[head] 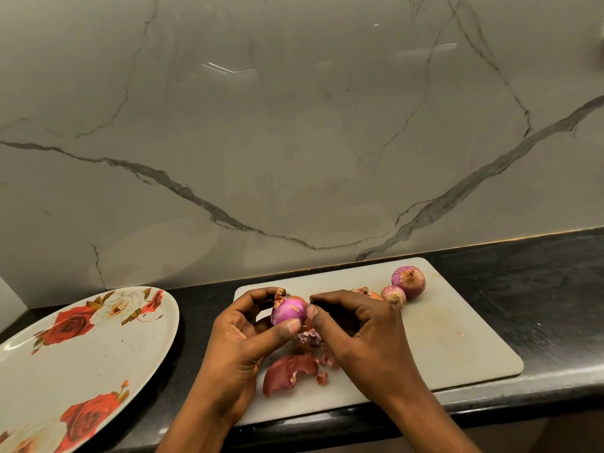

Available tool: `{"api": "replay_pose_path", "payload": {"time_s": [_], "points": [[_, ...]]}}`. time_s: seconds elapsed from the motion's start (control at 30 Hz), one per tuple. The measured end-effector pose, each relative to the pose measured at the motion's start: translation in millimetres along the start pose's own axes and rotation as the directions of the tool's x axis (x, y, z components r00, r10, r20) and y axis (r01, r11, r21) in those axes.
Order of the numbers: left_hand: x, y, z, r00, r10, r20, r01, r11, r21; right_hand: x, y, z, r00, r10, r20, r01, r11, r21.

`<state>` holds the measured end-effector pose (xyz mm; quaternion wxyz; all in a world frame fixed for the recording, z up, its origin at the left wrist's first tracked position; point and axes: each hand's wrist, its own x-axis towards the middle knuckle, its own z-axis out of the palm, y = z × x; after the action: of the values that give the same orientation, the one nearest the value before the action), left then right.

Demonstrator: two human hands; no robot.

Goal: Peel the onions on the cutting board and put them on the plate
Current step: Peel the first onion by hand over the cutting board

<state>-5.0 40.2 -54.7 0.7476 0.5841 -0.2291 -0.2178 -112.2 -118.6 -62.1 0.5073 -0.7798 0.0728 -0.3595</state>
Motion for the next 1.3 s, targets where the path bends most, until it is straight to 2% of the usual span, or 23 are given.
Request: {"api": "replay_pose_path", "payload": {"time_s": [0.2, 0.33, 0.57, 0.73, 0.97, 1.17, 1.3], "points": [[0.3, -3.4, -2.7, 0.999, 0.006, 0.035, -0.006, 1.000, 0.000, 2.2, 1.8, -0.2, 0.999, -0.043, -0.007, 0.043, 0.996, -0.081], [1.2, -4.8, -5.7, 0.999, -0.009, 0.048, 0.011, 0.999, -0.053, 3.6, 3.1, 0.3, 1.000, -0.011, -0.020, 0.009, 0.995, -0.103], [-0.5, 2.0, 0.1, 0.999, -0.033, -0.010, 0.031, 0.990, -0.140, 4.0, 6.2, 0.4, 0.996, 0.034, -0.080, -0.044, 0.992, -0.118], [0.4, 1.9, 0.8, 0.999, -0.036, -0.015, 0.034, 0.991, -0.128, 2.1, 5.6, -0.3, 0.998, 0.046, -0.051, -0.052, 0.990, -0.128], [-0.1, 1.7, 0.8, 1.000, -0.001, 0.015, 0.002, 0.999, -0.052, 4.5, -1.3, -0.7, 0.995, 0.071, 0.071, -0.076, 0.994, 0.075], [1.3, 0.3, -1.0, 0.999, -0.011, 0.050, 0.013, 0.999, -0.044, 7.0, 0.9, -2.7, 0.995, 0.062, 0.072, -0.070, 0.990, 0.119], [0.5, 1.6, -1.9, 0.998, -0.025, 0.050, 0.028, 0.997, -0.074, 6.4, 0.2, -4.1, 0.998, 0.031, 0.053, -0.034, 0.997, 0.063]]}}
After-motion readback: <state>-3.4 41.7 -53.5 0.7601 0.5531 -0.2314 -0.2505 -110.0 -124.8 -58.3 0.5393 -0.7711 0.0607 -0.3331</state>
